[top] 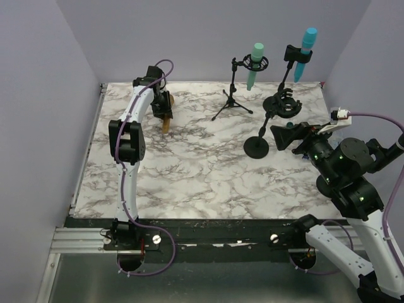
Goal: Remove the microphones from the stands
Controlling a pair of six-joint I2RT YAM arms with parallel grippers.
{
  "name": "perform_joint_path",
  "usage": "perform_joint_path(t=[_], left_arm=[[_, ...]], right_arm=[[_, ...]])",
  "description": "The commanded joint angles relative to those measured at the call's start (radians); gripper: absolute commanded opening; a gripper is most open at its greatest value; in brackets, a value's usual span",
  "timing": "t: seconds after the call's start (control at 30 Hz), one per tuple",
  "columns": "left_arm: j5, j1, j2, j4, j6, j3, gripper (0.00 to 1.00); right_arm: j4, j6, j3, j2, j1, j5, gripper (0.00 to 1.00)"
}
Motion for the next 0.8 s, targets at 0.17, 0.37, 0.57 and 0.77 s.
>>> perform_joint_path(t=[0.17, 0.37, 0.57, 0.77], left_arm=[[0.081, -0.03, -0.21, 0.149, -0.172, -0.3, 0.0], [-0.119, -0.052, -0.498, 0.451, -0.583, -0.823, 0.0], [-0.265, -0.133, -0.504, 0.443, -0.739, -0.879, 0.0], [-0.363, -0.25, -0.476, 0.382, -0.819, -0.857, 0.13]], right_arm=[[0.013, -0.01, -0.024, -0.005, 0.006, 0.018, 1.0], [0.017, 0.003, -0.042, -0.01, 0.006, 0.005, 1.0], [0.025, 0.013, -0.061, -0.023, 0.006, -0.005, 1.0], [0.02, 0.03, -0.071, -0.039, 0.005, -0.006, 1.0]])
